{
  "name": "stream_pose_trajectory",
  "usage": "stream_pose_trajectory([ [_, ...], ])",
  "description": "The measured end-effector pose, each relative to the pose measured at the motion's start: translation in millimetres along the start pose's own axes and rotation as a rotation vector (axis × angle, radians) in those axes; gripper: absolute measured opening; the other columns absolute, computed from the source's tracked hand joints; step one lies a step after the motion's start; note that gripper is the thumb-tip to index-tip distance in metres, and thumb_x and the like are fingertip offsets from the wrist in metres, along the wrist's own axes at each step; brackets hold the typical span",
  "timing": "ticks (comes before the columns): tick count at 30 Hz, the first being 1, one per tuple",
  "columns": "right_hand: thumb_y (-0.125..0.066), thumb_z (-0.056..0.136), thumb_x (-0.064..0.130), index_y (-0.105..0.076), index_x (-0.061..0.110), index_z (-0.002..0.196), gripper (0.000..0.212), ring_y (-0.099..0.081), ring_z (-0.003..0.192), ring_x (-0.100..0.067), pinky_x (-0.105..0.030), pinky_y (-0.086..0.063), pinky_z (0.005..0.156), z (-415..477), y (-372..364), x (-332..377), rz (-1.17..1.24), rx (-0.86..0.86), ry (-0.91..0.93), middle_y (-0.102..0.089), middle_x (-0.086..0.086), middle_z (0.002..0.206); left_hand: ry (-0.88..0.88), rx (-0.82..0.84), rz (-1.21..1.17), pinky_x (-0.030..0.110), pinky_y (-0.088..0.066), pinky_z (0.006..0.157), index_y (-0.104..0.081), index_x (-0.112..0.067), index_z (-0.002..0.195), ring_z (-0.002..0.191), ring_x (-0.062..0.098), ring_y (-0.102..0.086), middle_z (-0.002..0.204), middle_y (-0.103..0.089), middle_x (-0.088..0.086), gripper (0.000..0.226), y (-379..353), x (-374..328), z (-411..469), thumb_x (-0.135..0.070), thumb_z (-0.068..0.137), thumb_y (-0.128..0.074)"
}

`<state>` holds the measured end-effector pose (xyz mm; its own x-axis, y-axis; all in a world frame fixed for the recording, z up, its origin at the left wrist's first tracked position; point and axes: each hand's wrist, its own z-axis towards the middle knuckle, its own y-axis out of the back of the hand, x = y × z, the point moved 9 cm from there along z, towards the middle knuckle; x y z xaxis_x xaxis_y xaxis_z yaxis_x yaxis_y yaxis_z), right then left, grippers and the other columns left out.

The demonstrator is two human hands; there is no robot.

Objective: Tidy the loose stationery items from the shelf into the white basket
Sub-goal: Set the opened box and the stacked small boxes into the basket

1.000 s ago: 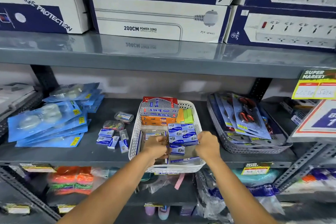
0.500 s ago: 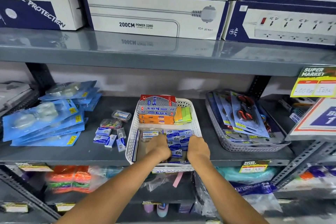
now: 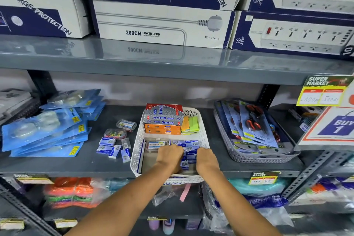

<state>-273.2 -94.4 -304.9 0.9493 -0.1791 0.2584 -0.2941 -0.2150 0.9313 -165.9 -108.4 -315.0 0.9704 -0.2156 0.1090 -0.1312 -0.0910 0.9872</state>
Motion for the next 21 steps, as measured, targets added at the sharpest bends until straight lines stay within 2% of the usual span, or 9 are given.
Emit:
stream_pose_trajectory([
  [6, -0.040, 0.092, -0.008, -0.051, -0.002, 0.127, 0.037, -0.056, 0.118, -0.034, -0.036, -0.047, 0.094, -6, 0, 3, -0.066, 0.020, 0.031, -0.054, -0.019, 0.129, -0.014, 0.011, 0.054, 0.036, -0.050, 0.085, -0.063, -0.010, 0.107, 0.106, 0.029, -0.063, 0.111, -0.067, 0.009, 0.023, 2, 2, -7, -0.019, 0.086, -0.067],
  [11, -0.054, 0.086, -0.004, -0.054, 0.002, 0.120, 0.035, -0.059, 0.113, -0.030, -0.032, -0.049, 0.089, -21, 10, 9, -0.045, 0.045, 0.078, -0.056, -0.016, 0.126, 0.013, -0.053, -0.082, 0.036, -0.051, 0.079, -0.065, -0.016, 0.095, 0.096, 0.027, -0.065, 0.101, -0.068, 0.007, 0.027, 32, 27, -33, -0.040, 0.084, -0.069],
  [14, -0.059, 0.085, 0.009, -0.060, 0.006, 0.107, 0.022, -0.063, 0.103, -0.028, -0.031, -0.050, 0.078, -42, 43, 31, -0.010, 0.023, 0.160, -0.062, -0.013, 0.115, 0.011, -0.214, -0.141, 0.030, -0.050, 0.078, -0.066, -0.024, 0.098, 0.094, 0.018, -0.064, 0.100, -0.070, -0.003, 0.026, 88, 45, -66, -0.048, 0.088, -0.061],
  [16, -0.059, 0.085, 0.015, -0.065, 0.010, 0.099, 0.016, -0.066, 0.095, -0.028, -0.034, -0.054, 0.082, -67, 87, 50, 0.034, -0.105, 0.240, -0.067, -0.012, 0.106, 0.040, -0.391, -0.155, 0.029, -0.050, 0.077, -0.067, -0.029, 0.098, 0.092, 0.013, -0.065, 0.096, -0.071, -0.010, 0.025, 140, 62, -100, -0.049, 0.090, -0.056],
  [18, -0.059, 0.086, 0.022, -0.069, 0.014, 0.089, 0.013, -0.068, 0.087, -0.028, -0.036, -0.056, 0.080, -100, 147, 68, 0.054, -0.337, 0.344, -0.071, -0.009, 0.095, 0.077, -0.599, -0.170, 0.028, -0.049, 0.071, -0.067, -0.028, 0.090, 0.087, 0.015, -0.066, 0.088, -0.072, -0.011, 0.019, 196, 79, -136, -0.043, 0.088, -0.056],
  [21, -0.057, 0.089, 0.037, -0.069, 0.016, 0.081, 0.026, -0.066, 0.082, -0.029, -0.033, -0.054, 0.076, -166, 241, 82, 0.185, -0.747, 0.469, -0.073, -0.007, 0.084, 0.125, -0.951, -0.236, 0.031, -0.052, 0.064, -0.066, -0.024, 0.079, 0.074, 0.024, -0.068, 0.072, -0.071, -0.007, 0.018, 270, 105, -192, -0.040, 0.082, -0.058],
])
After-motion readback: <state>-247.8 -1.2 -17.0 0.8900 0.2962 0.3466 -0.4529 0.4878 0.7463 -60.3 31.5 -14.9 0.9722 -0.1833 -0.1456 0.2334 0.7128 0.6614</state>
